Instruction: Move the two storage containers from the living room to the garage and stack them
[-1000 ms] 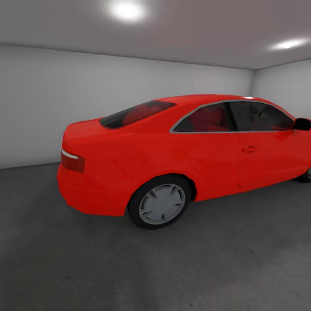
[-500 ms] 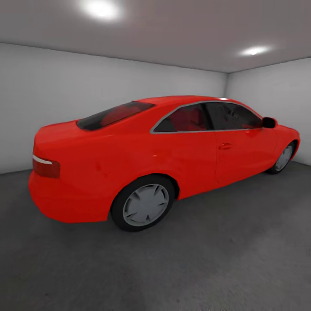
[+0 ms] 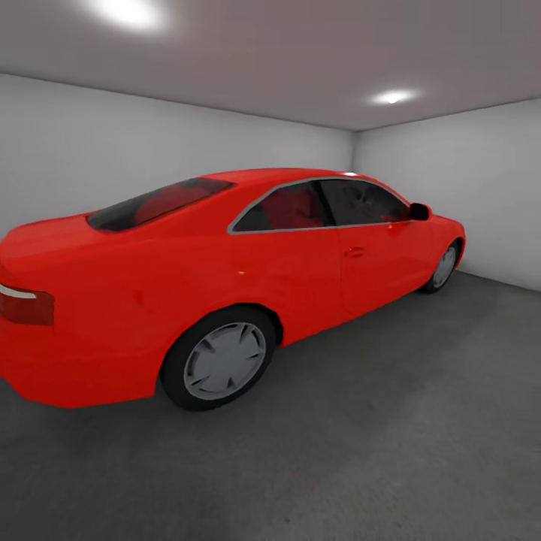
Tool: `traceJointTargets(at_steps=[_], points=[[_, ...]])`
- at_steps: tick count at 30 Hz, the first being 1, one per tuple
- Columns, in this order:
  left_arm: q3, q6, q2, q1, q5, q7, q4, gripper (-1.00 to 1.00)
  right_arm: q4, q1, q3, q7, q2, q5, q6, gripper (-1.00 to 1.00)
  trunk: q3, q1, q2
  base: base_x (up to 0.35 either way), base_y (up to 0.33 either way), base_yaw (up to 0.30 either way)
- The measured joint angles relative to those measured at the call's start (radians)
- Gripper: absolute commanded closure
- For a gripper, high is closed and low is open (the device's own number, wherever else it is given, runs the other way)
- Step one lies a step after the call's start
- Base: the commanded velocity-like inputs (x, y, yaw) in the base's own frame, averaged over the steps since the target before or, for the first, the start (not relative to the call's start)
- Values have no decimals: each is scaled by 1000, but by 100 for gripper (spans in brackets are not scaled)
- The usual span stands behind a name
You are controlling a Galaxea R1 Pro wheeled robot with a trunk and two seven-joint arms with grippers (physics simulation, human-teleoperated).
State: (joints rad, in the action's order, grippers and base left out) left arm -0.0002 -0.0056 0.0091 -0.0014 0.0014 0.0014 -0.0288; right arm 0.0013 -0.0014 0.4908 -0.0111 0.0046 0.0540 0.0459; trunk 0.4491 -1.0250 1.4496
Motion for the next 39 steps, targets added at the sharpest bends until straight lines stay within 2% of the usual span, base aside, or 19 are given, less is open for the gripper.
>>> traceJointTargets(at_steps=[39], points=[[0,0,0,0,0,0,0,-100,0,0,0,0,-3,0,11,-100,-14,0,0,0,0,-278]])
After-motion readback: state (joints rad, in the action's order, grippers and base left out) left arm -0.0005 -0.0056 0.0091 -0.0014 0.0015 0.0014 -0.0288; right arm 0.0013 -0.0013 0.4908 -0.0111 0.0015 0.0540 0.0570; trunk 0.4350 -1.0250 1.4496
